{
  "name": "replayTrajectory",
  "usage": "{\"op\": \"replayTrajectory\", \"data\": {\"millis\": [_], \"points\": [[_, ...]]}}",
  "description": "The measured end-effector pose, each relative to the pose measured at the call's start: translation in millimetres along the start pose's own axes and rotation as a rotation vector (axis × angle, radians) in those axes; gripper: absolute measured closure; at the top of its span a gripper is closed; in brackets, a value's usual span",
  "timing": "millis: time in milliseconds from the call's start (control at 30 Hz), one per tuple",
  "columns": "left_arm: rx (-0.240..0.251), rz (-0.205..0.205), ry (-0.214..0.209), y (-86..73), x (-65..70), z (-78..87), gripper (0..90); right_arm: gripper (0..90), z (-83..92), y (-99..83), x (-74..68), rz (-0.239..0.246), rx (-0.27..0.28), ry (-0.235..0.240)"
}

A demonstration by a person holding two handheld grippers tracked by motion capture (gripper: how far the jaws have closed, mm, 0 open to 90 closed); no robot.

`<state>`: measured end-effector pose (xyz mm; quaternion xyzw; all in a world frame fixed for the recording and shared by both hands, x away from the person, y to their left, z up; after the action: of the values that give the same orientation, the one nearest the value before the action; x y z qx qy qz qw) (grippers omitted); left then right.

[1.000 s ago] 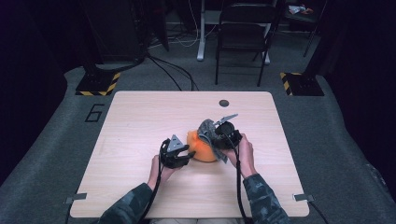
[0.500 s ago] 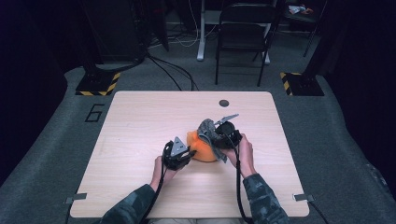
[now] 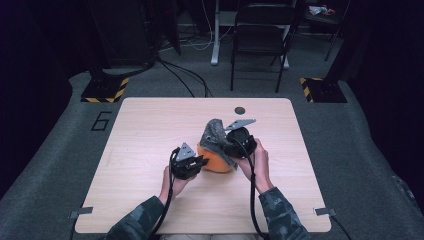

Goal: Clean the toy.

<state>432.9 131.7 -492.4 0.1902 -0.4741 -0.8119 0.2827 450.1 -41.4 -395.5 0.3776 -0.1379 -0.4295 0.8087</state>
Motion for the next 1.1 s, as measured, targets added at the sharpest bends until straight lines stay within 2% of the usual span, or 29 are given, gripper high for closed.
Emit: {"op": "replayTrajectory", "data": {"millis": [100,200,333,400,467,600,767,833,900,967,1100], "points": [[-0.007,-0.014,0.006,-1.2,0.1,-0.7,78.2,74.9,-6.9,-1.6,-5.8,0.013,-0.019,0.009],[-0.020,-0.018,0.002,-3.7,-0.5,-2.7,77.7,74.9,-21.3,-9.7,-3.2,0.033,-0.067,-0.035],[-0.017,0.013,-0.018,-5.7,-3.3,-4.2,77.1,74.9,-27.7,-14.2,7.0,-0.004,-0.071,-0.030],[-0.014,0.009,-0.011,-5.9,-4.4,-4.4,77.1,74.9,-28.6,-15.1,11.7,0.001,-0.081,-0.042],[-0.020,0.018,-0.024,-6.7,-5.3,-4.0,77.0,74.9,-30.3,-17.7,16.4,-0.012,-0.088,-0.056],[-0.015,0.020,-0.021,-7.0,-5.7,-4.7,76.9,75.0,-32.2,-22.6,26.1,-0.029,-0.123,-0.073],[-0.009,0.034,-0.031,-7.9,-8.0,-4.9,76.8,75.0,-39.6,-32.2,44.6,-0.072,-0.161,-0.101],[-0.011,0.042,-0.035,-7.9,-6.5,-4.6,76.7,75.0,-42.5,-36.8,51.8,-0.102,-0.173,-0.091],[-0.015,0.030,-0.036,-7.7,-7.2,-4.3,76.7,75.0,-43.9,-40.1,56.0,-0.133,-0.188,-0.104],[-0.008,0.029,-0.033,-7.9,-8.1,-5.2,76.7,74.9,-46.7,-44.0,61.5,-0.126,-0.208,-0.124],[-0.011,0.033,-0.034,-8.3,-8.5,-5.2,76.8,75.0,-56.3,-53.1,71.9,-0.157,-0.233,-0.140]]}}
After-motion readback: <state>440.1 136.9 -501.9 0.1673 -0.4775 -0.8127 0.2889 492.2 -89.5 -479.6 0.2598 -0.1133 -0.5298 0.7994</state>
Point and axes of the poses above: each handheld gripper's, and its own axes: z roughly backward along the jaws, y roughly out of its top, x roughly to its right, the point moved 3 cm from there along -z, roughly forward along the jaws, and after that the axes turned 8 degrees about -z, right-handed, at the moved point
